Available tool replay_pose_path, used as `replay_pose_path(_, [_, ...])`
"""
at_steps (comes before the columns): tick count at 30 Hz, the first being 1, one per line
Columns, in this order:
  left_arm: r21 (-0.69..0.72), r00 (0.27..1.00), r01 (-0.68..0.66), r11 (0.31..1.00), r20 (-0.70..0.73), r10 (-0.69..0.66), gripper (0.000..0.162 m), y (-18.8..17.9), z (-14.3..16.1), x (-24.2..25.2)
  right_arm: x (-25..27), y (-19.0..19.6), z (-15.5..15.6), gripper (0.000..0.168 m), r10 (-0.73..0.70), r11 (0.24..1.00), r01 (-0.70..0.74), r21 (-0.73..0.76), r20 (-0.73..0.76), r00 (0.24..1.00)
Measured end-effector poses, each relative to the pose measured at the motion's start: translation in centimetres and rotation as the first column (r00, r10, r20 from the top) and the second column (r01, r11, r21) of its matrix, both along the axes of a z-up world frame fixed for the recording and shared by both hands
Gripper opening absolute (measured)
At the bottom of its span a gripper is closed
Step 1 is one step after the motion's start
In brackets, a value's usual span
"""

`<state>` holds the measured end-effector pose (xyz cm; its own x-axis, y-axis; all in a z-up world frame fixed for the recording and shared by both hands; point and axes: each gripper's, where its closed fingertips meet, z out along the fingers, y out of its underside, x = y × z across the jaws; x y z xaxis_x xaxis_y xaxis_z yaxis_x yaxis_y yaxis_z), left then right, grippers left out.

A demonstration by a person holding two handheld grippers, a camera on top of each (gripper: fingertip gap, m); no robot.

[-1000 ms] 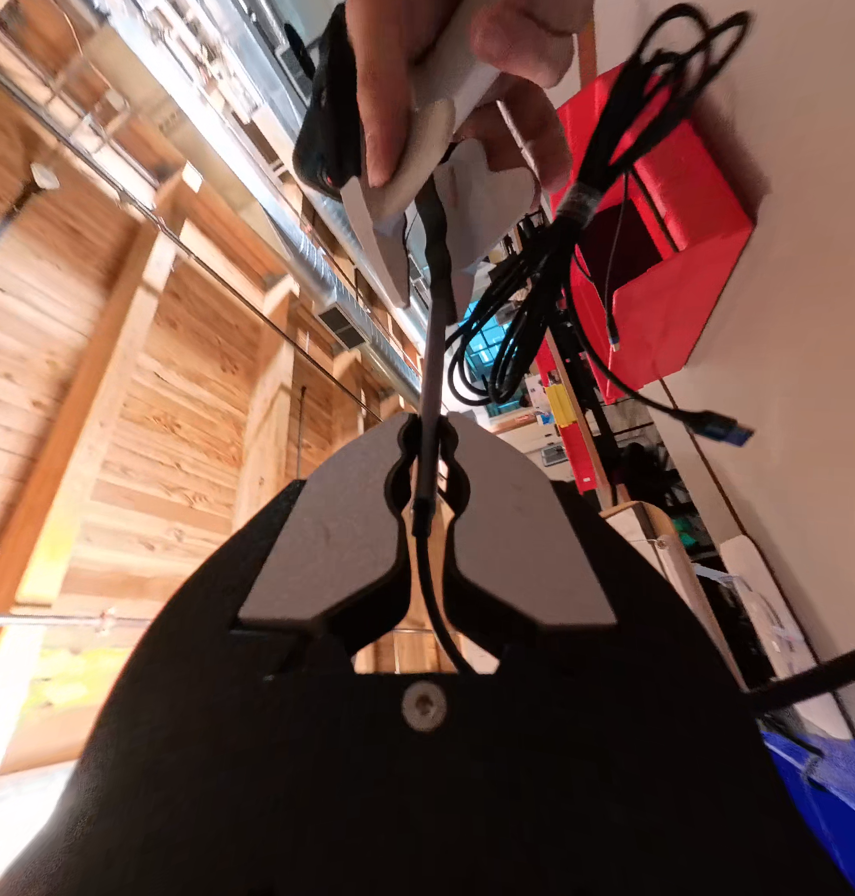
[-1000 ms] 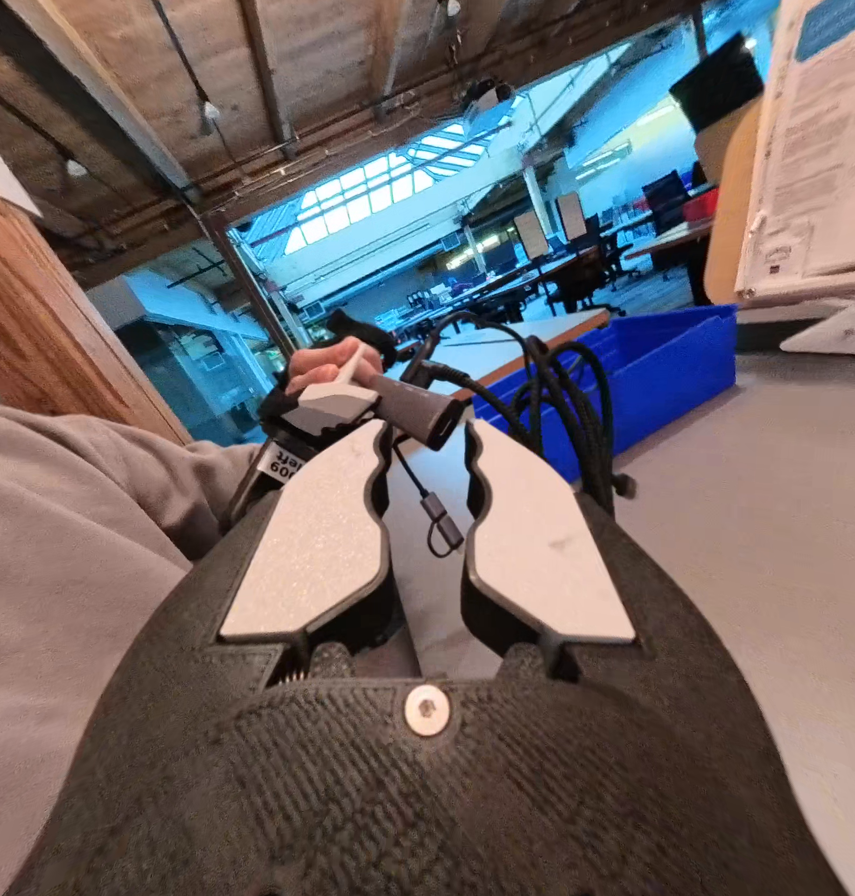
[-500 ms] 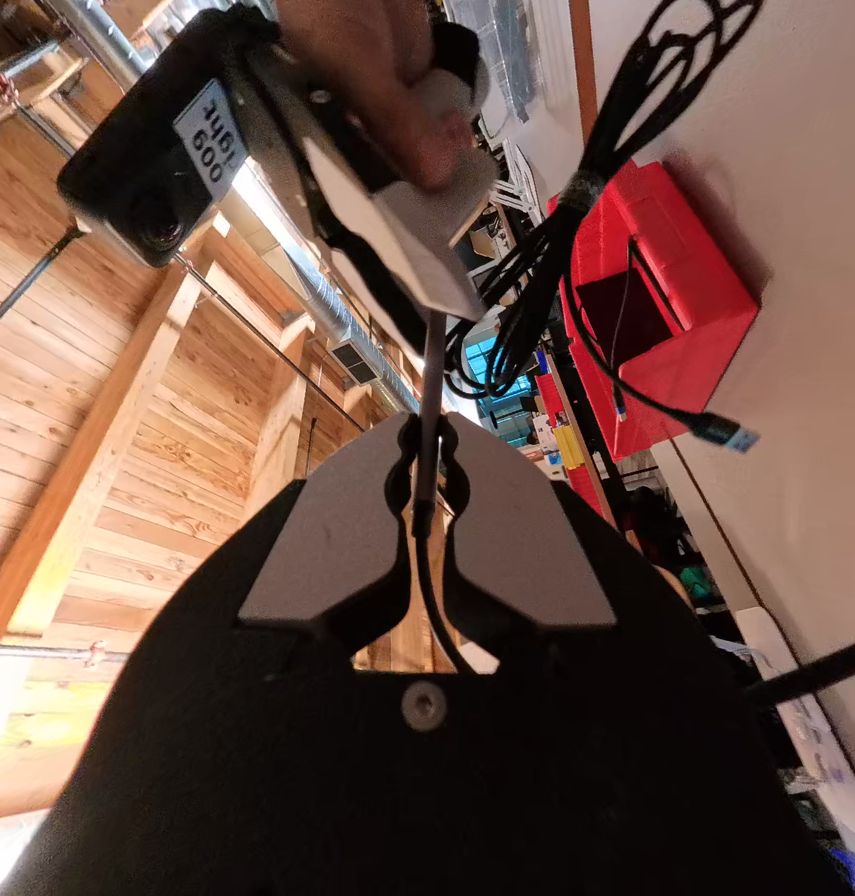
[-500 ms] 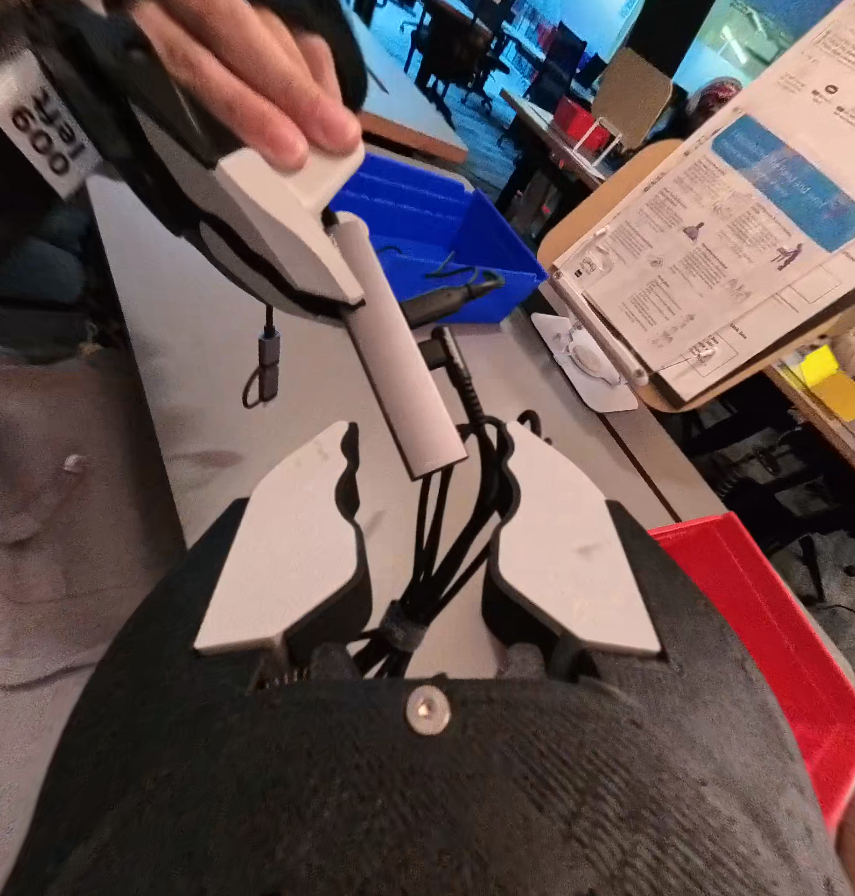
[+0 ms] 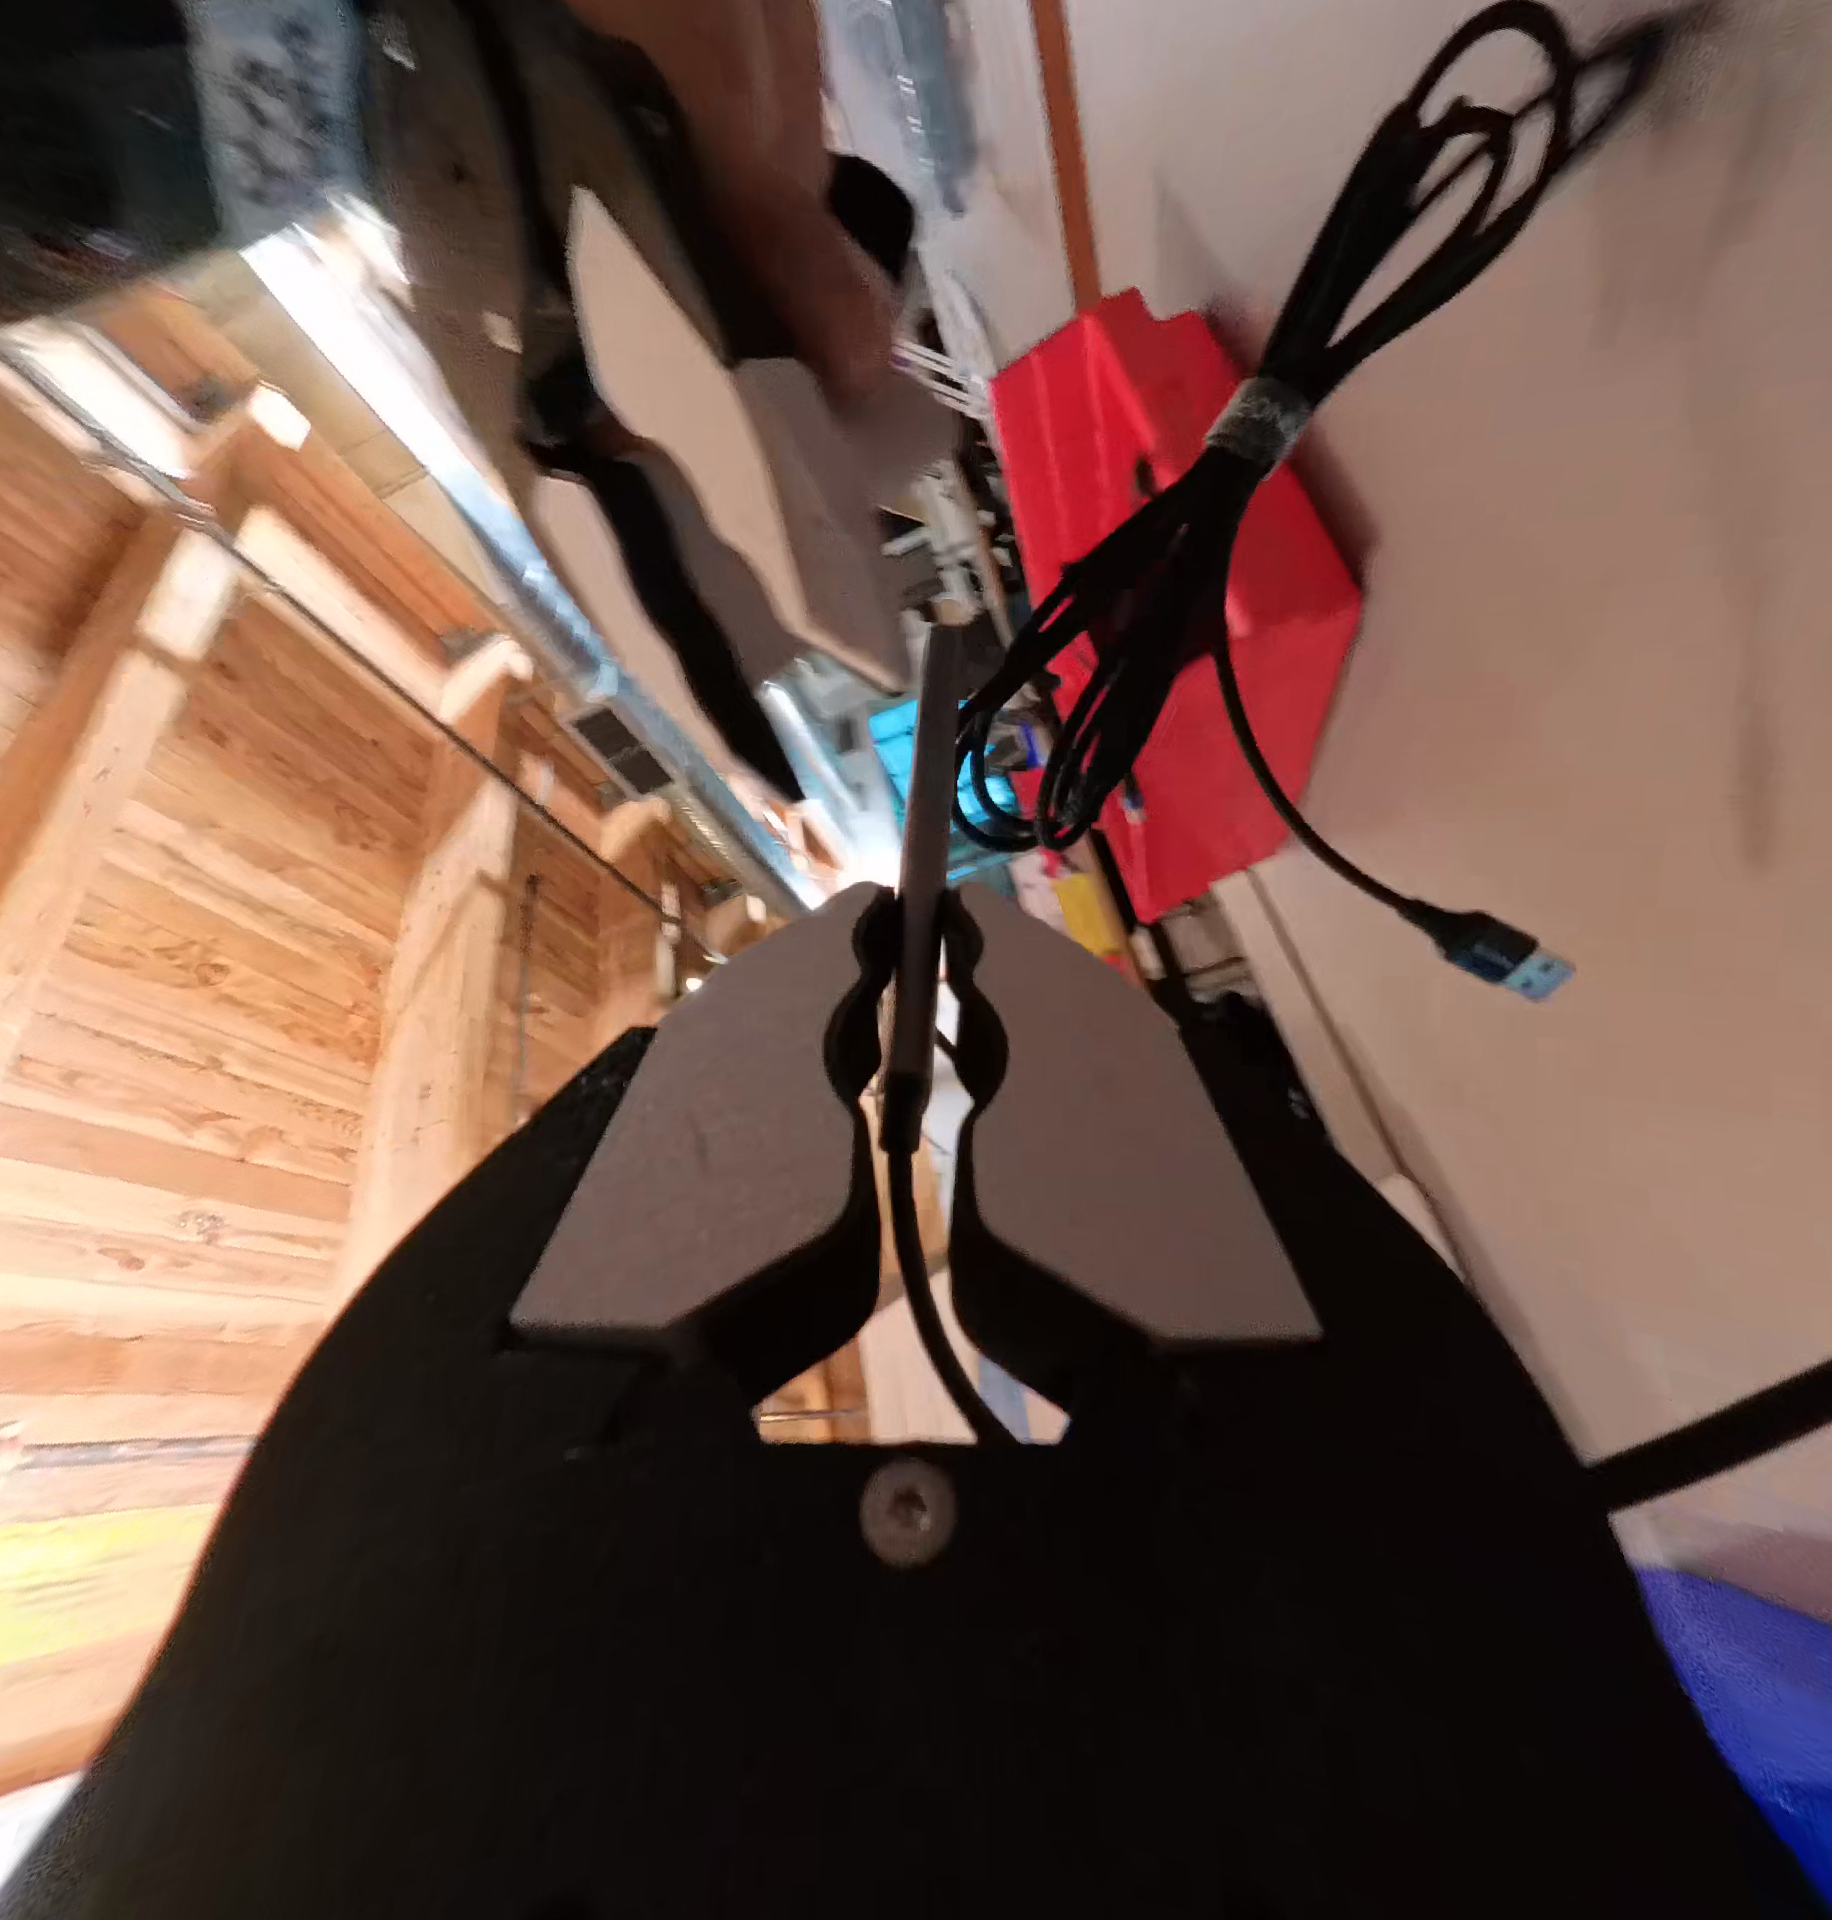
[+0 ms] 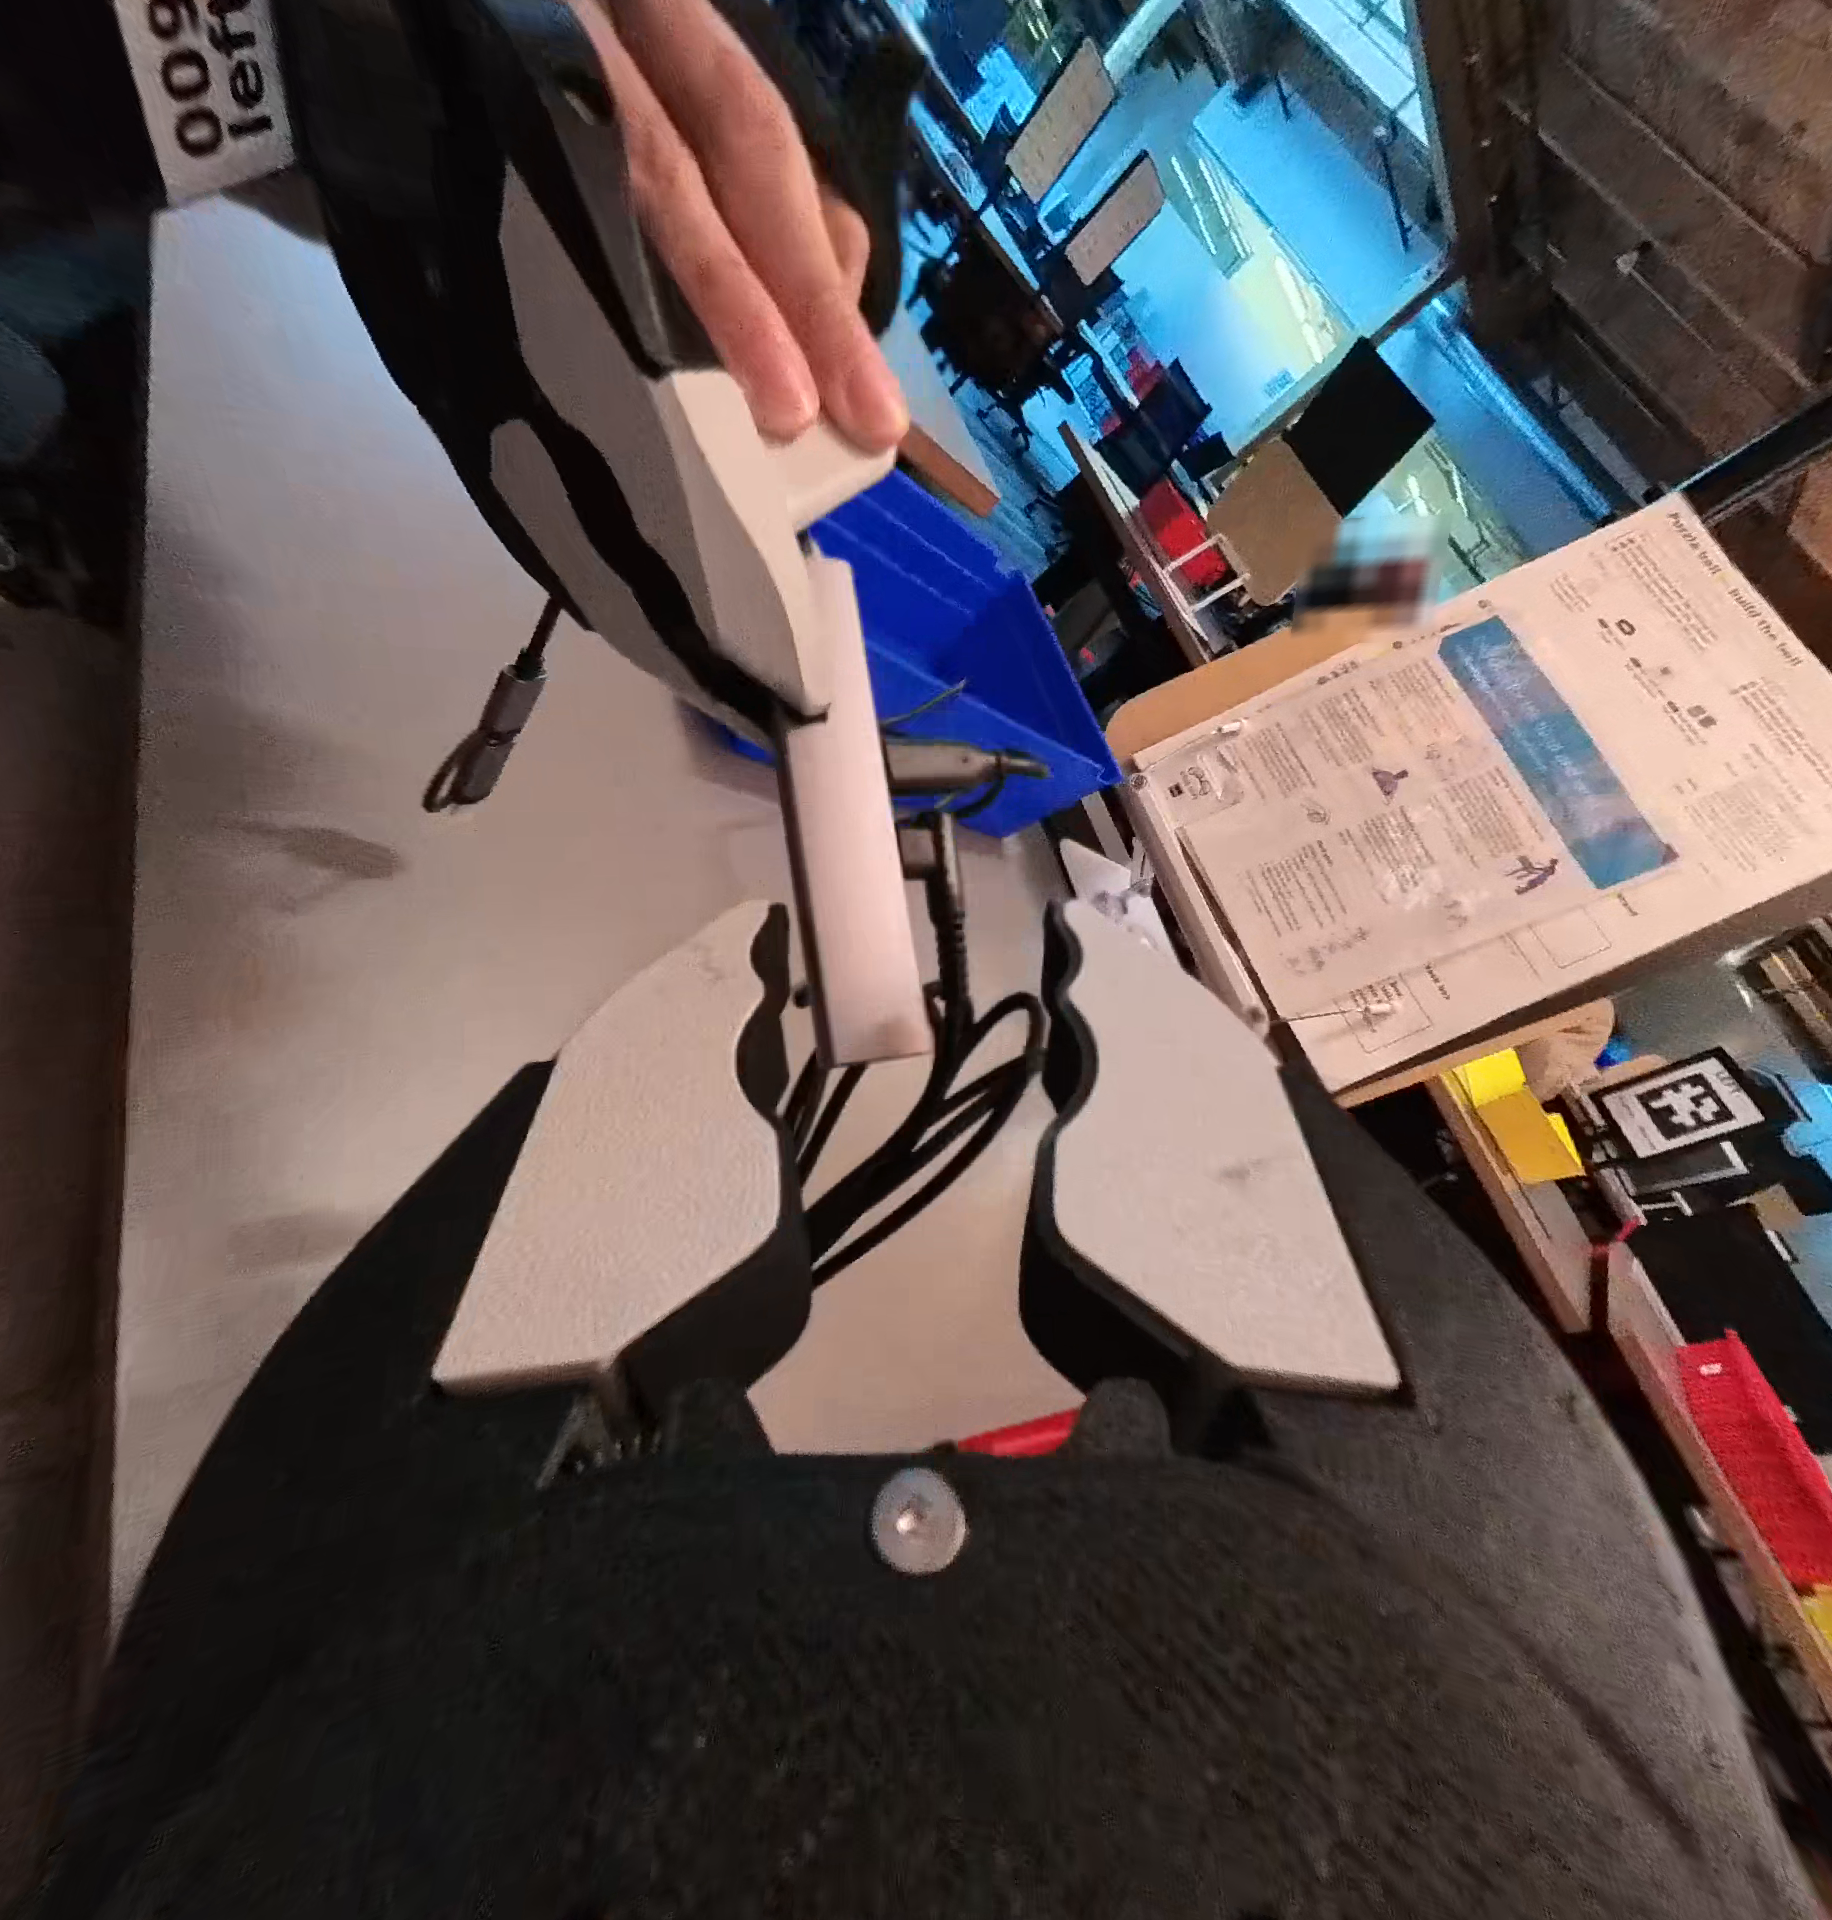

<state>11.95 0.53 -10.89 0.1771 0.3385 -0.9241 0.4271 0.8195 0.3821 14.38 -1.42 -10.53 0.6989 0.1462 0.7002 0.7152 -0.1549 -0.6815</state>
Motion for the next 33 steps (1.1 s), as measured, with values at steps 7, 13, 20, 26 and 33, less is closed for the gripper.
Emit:
replay_pose_path(7, [-0.093,0.994,-0.064,0.994,-0.093,0.055,0.008,0.4,-0.8,0.8,0.9,1.8,-2.1,0.030,-0.141,0.987,0.156,-0.041,0.259,0.956])
replay_pose_path(13, [-0.241,0.979,-0.115,0.964,-0.194,0.068,0.008,0.4,-0.5,1.5,1.8,2.3,-1.7,0.013,-0.266,0.964,0.235,0.124,0.450,0.852])
replay_pose_path(20, [-0.591,0.917,-0.182,0.786,-0.390,-0.081,0.043,0.9,2.0,0.9,4.2,1.3,-1.1,0.009,-0.419,0.908,0.344,0.239,0.547,0.725])
replay_pose_path(26, [-0.850,0.861,-0.354,0.390,-0.459,-0.219,0.047,10.9,6.7,1.0,5.6,-0.5,0.7,0.009,-0.482,0.874,0.378,0.304,0.460,0.745])
replay_pose_path(33, [-0.581,0.700,-0.693,0.426,-0.683,0.207,0.053,18.9,-3.2,4.0,4.9,-0.8,1.0,0.009,-0.493,0.866,0.369,0.336,0.461,0.738])
